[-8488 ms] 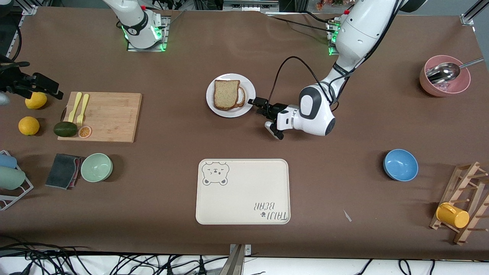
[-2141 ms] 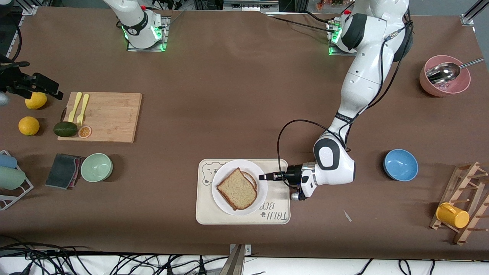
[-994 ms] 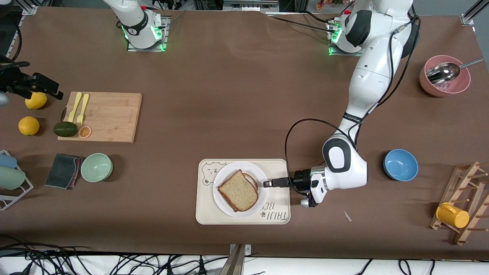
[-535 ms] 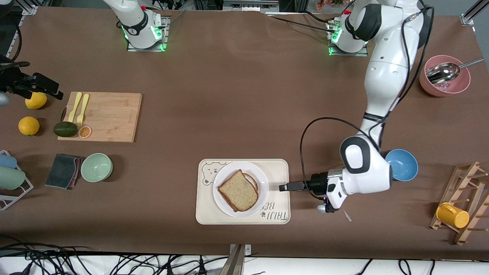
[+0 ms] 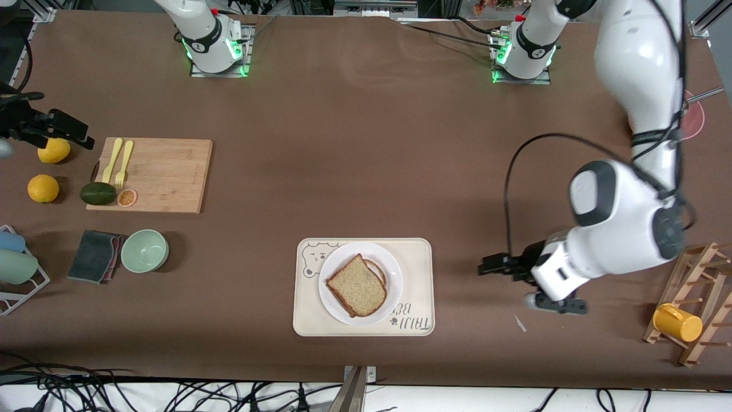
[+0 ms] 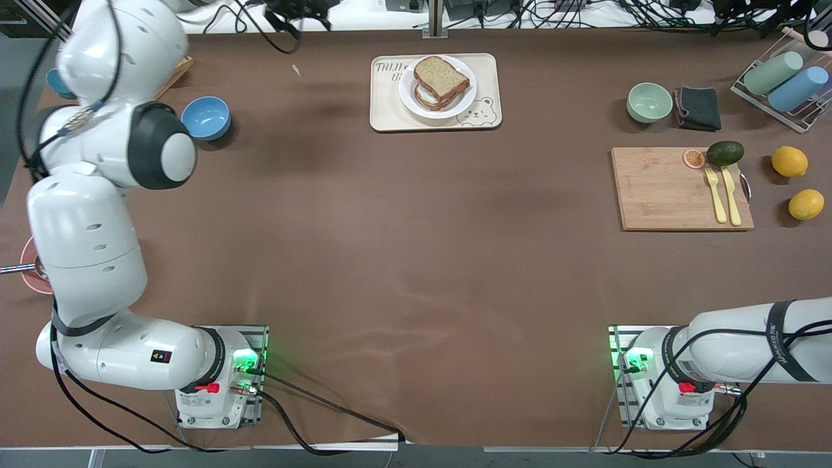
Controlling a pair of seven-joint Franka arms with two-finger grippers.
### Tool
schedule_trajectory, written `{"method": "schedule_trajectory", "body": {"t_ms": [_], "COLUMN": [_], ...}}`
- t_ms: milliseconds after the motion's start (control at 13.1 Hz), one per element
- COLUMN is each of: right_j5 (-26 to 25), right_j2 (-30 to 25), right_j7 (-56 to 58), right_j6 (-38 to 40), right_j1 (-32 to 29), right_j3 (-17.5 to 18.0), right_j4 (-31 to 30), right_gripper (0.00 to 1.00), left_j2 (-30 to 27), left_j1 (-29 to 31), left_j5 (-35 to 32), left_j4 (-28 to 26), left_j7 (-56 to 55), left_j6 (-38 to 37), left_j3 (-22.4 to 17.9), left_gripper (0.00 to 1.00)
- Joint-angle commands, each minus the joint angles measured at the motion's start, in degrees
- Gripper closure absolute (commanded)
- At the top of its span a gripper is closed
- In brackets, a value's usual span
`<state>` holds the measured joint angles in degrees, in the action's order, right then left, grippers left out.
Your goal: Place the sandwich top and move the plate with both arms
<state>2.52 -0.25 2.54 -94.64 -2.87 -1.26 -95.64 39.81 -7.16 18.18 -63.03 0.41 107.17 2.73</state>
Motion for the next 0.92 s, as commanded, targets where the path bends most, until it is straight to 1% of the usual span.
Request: {"method": "schedule_trajectory", "body": {"t_ms": [0, 153, 306, 382, 459, 535, 612, 688, 841], "right_j5": [0.3, 0.3, 0.3, 0.3, 0.3, 0.3, 0.38, 0.3, 0.3], "right_j2": [0.34, 0.34, 0.34, 0.34, 0.34, 0.34, 0.34, 0.34, 0.34], "right_j7": [-0.61, -0.61, -0.61, -0.61, -0.61, -0.61, -0.61, -0.61, -0.61], "right_j6": [0.25, 0.25, 0.25, 0.33, 0.25, 0.25, 0.25, 0.25, 0.33], "right_j1": [-0.29, -0.29, -0.29, -0.29, -0.29, -0.29, -0.29, -0.29, -0.29], "right_j3": [0.3, 0.3, 0.3, 0.3, 0.3, 0.3, 0.3, 0.38, 0.3], "right_j4": [0.98, 0.98, 0.98, 0.98, 0.98, 0.98, 0.98, 1.06, 0.98], "right_gripper": [0.0, 0.0, 0.0, 0.0, 0.0, 0.0, 0.0, 0.0, 0.0], "left_j2": [-9.73, -15.79, -19.67, -20.56, -21.7, -23.36, -24.16, -24.86, -26.97], "left_j1": [1.1, 1.27, 2.93, 4.25, 4.96, 5.23, 5.32, 5.49, 6.8], "left_j5": [-6.29, -9.02, -9.3, -10.87, -14.71, -17.18, -17.47, -17.56, -17.56], "left_j4": [-7.61, -13.41, -17.29, -18.18, -18.53, -20.01, -20.81, -20.91, -21.0], "left_j7": [0.91, 1.0, 0.91, 1.0, 1.26, 2.83, 2.58, 2.49, 2.58], "left_j6": [-2.32, -2.32, -2.32, -2.32, -2.75, -3.45, -4.07, -6.6, -9.08], "left_j3": [-0.01, -0.01, -0.09, -0.09, 0.17, 0.08, 0.0, -0.09, -0.01], "left_gripper": [0.0, 0.0, 0.0, 0.0, 0.0, 0.0, 0.0, 0.0, 0.0]}}
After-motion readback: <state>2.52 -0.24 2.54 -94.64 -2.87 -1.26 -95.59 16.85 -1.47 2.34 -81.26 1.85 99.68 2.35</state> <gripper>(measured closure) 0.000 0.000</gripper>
